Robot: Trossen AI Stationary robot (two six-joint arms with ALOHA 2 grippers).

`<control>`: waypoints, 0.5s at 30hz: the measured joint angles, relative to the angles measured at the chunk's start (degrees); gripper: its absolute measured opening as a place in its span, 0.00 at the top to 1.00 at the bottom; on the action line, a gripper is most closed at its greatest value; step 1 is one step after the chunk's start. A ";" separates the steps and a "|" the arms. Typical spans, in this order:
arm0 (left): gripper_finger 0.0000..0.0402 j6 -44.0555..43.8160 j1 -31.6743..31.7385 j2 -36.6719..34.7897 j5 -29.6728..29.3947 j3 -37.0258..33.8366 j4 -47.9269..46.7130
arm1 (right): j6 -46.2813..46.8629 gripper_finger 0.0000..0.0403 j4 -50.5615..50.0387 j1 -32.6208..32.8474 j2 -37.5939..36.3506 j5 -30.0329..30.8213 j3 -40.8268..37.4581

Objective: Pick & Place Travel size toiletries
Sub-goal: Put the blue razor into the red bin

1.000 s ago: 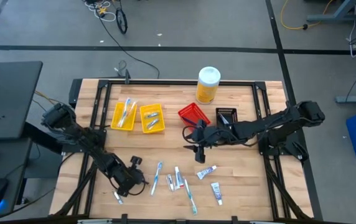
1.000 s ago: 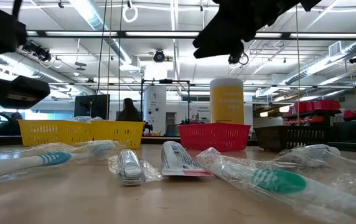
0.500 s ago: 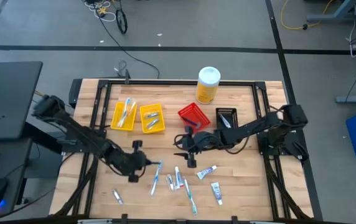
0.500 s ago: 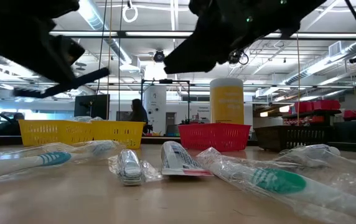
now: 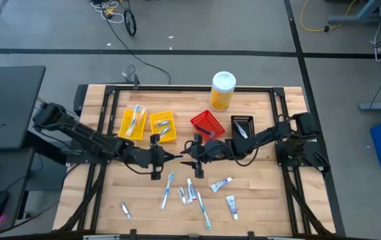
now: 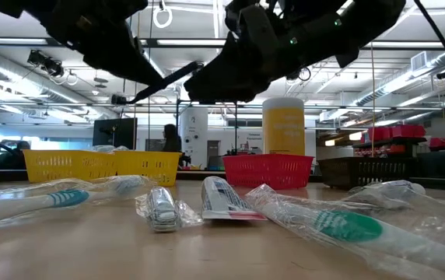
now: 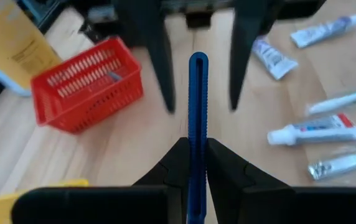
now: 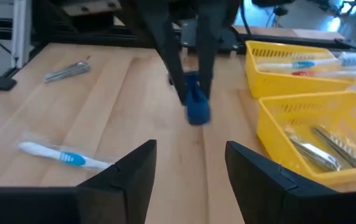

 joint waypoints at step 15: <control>0.88 3.91 4.23 -0.02 3.86 0.00 0.92 | -1.01 0.52 5.15 -0.68 0.00 -0.01 0.00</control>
